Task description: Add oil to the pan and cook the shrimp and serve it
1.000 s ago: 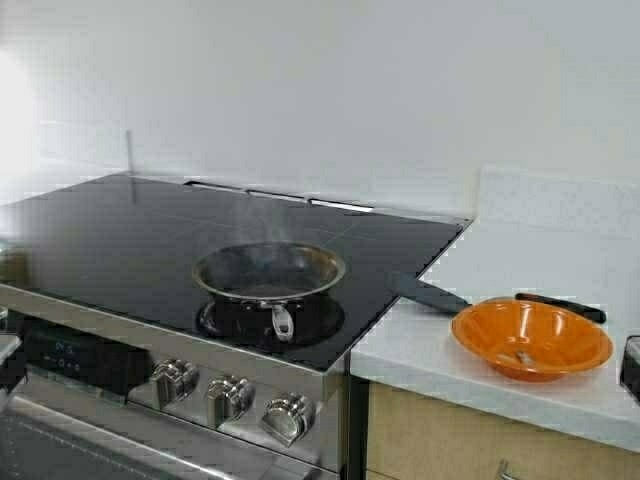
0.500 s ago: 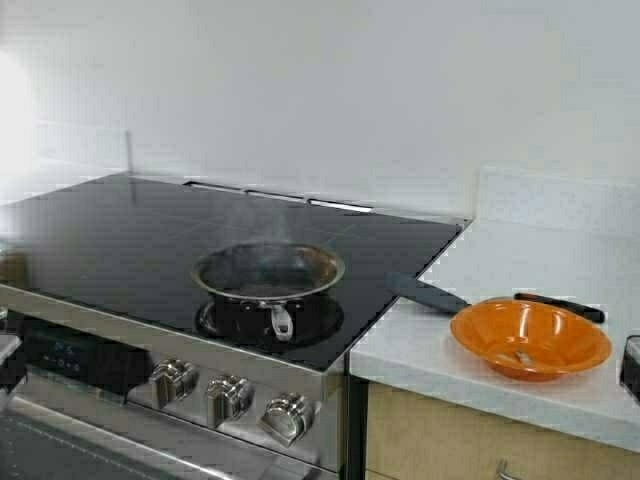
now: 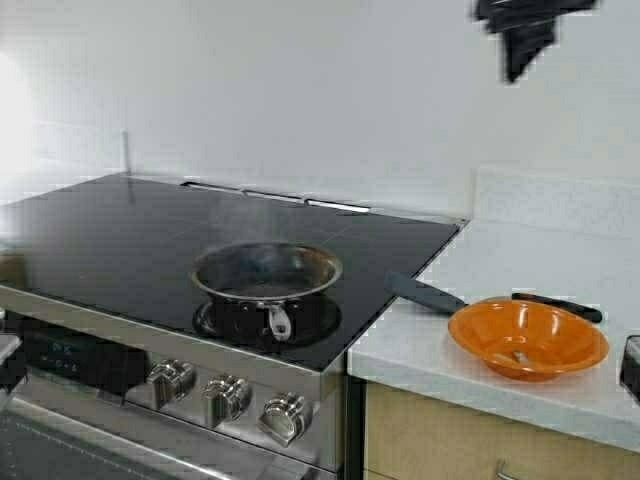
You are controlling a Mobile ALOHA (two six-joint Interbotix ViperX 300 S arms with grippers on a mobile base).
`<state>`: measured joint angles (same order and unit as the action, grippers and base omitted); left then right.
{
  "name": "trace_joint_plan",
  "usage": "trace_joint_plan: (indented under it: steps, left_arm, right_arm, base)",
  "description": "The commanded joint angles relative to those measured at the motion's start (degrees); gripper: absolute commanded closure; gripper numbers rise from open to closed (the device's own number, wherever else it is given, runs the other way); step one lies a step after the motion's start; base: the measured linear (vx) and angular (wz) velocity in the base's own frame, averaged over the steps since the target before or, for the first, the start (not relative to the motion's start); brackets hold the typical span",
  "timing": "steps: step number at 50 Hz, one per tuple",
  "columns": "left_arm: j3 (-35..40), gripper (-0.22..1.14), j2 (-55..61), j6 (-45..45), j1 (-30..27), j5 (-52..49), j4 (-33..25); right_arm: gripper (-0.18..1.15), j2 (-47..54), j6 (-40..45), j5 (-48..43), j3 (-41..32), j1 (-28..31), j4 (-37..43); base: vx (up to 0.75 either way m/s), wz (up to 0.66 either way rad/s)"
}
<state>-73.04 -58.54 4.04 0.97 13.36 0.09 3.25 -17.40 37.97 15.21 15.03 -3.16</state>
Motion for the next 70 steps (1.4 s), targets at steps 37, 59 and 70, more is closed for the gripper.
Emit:
trace_joint_plan:
  steps: [37,59,70]
  left_arm:
    - [1.14,0.89,0.0,0.18,-0.09,0.26,0.18]
    - [0.97,0.89,0.0,0.18,-0.09,0.35,0.09]
    - [0.97,0.89,-0.09,0.18,-0.09,0.26,0.18]
  right_arm:
    - [-0.01,8.09,49.39,3.87,17.93,39.46,-39.64]
    - [0.0,25.75,90.44,15.73,22.32,47.29,-64.95]
    - [0.0,35.95,92.99,19.78,19.69,45.88,-68.73]
  base:
    - [0.0,0.0]
    - [0.0,0.0]
    - [0.0,0.0]
